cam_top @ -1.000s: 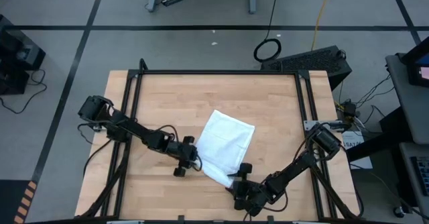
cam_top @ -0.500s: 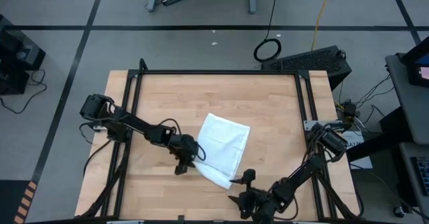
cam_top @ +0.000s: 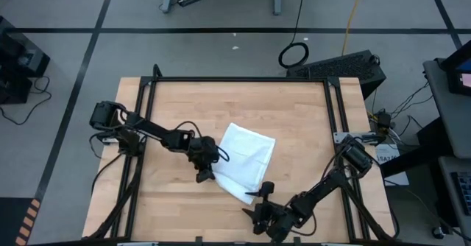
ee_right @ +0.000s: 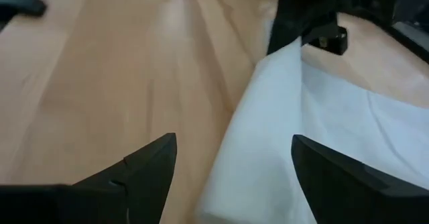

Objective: Roll towel
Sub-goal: Roll the white towel

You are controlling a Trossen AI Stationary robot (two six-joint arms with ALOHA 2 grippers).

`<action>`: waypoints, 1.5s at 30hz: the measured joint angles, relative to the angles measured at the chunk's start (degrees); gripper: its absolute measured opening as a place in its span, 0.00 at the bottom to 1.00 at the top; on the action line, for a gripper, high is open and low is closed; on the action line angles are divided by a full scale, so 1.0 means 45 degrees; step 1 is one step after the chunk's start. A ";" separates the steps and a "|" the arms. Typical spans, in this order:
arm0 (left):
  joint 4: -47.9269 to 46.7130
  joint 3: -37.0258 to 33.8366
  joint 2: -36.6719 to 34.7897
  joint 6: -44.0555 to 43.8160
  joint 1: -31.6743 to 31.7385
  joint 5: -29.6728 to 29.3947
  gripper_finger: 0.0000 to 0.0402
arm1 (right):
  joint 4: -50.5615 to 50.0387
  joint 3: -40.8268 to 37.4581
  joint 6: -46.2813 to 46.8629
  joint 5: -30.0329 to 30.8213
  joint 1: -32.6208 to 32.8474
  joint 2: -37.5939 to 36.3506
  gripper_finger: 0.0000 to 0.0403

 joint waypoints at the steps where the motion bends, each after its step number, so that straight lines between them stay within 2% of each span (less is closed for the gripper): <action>1: -0.0003 0.0000 0.0000 -0.0014 0.0071 0.0015 0.06 | 0.0048 0.0000 0.0081 0.0071 -0.0088 0.0002 0.71; 4: -0.0044 0.0000 0.0000 -0.0014 0.0244 0.0036 0.06 | -0.0217 0.0015 0.0945 -0.0038 -0.0364 0.0002 0.71; 9: -0.0038 0.0000 0.0000 0.0030 0.0333 0.0059 0.06 | -0.0630 0.0015 0.2019 -0.1206 -0.0799 0.0079 0.67; 14: -0.0031 0.0000 0.0000 0.0030 0.0328 0.0278 0.06 | -0.1561 0.0015 0.3445 -0.1308 -0.0979 0.0099 0.59; 19: 0.0031 0.0000 0.0000 -0.0165 0.0154 0.0393 0.06 | -0.2116 0.0015 0.3749 -0.1874 -0.1002 0.0089 0.48; 25: 0.0865 0.0000 0.0000 -0.1339 -0.1087 0.0303 0.06 | -0.2522 0.0039 0.4225 -0.2364 -0.1029 0.0055 0.37; 31: 0.1299 0.0000 0.0000 -0.1934 -0.2276 -0.1028 0.07 | -0.2637 0.0049 0.4295 -0.3517 -0.1085 -0.0008 0.29; 34: 0.1064 0.0005 -0.0002 -0.1750 -0.2633 -0.1201 0.13 | -0.2856 0.0053 0.4553 -0.3971 -0.1059 -0.0131 0.23; 40: 0.0495 0.0010 -0.0061 -0.0785 -0.3062 -0.1243 0.33 | -0.3492 0.0015 0.4749 -0.4891 -0.0935 -0.0743 0.11; 45: -0.0078 0.0010 -0.0671 -0.0149 -0.3062 -0.1090 0.45 | -0.3849 -0.0005 0.5004 -0.5699 -0.0996 -0.1031 0.05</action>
